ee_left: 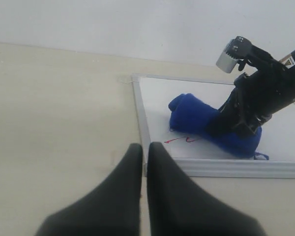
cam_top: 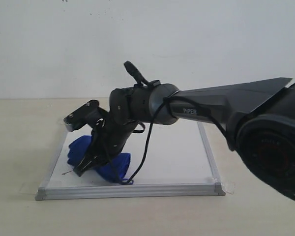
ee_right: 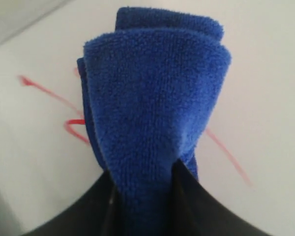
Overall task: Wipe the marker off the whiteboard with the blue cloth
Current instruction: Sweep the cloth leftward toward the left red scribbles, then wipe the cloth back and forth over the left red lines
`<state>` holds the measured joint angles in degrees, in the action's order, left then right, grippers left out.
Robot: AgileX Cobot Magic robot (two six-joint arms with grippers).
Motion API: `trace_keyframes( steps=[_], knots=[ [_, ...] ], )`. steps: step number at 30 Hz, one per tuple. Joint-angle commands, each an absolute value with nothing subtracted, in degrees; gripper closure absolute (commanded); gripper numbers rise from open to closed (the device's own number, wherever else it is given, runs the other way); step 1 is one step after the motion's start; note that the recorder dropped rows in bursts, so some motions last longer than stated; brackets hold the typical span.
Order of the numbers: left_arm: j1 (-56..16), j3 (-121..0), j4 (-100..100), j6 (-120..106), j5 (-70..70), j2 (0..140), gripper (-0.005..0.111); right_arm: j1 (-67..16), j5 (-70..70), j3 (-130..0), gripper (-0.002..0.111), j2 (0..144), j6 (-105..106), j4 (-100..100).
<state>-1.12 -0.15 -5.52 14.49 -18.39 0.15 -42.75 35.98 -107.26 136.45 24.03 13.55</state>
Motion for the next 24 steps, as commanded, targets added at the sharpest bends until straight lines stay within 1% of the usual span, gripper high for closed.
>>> trace_keyframes(
  steps=[1,4,9,13,17,21,24],
  knots=[
    [-1.24,0.0,-5.55,15.05,-18.0,0.0,0.103,-44.48,43.58,-108.67,0.108,137.54,27.79,17.22],
    [-1.24,0.0,-5.55,15.05,-18.0,0.0,0.103,-41.78,41.29,-109.28,0.108,137.69,25.27,13.68],
    [-1.24,0.0,-5.55,15.05,-18.0,0.0,0.103,-35.1,35.21,-109.28,0.108,137.91,10.46,1.56],
    [-1.24,0.0,-5.55,15.05,-18.0,0.0,0.103,-31.86,31.24,-109.28,0.108,138.18,9.52,1.01],
    [-1.24,0.0,-5.55,15.05,-18.0,0.0,0.103,-32.89,31.5,-109.28,0.108,139.76,14.52,8.22],
    [-1.24,0.0,-5.55,15.05,-18.0,0.0,0.103,-36.48,34.78,-109.28,0.108,141.34,24.69,19.92],
    [-1.24,0.0,-5.55,15.05,-18.0,0.0,0.103,-39.57,37.12,-109.28,0.108,140.56,27.26,23.36]
  ],
)
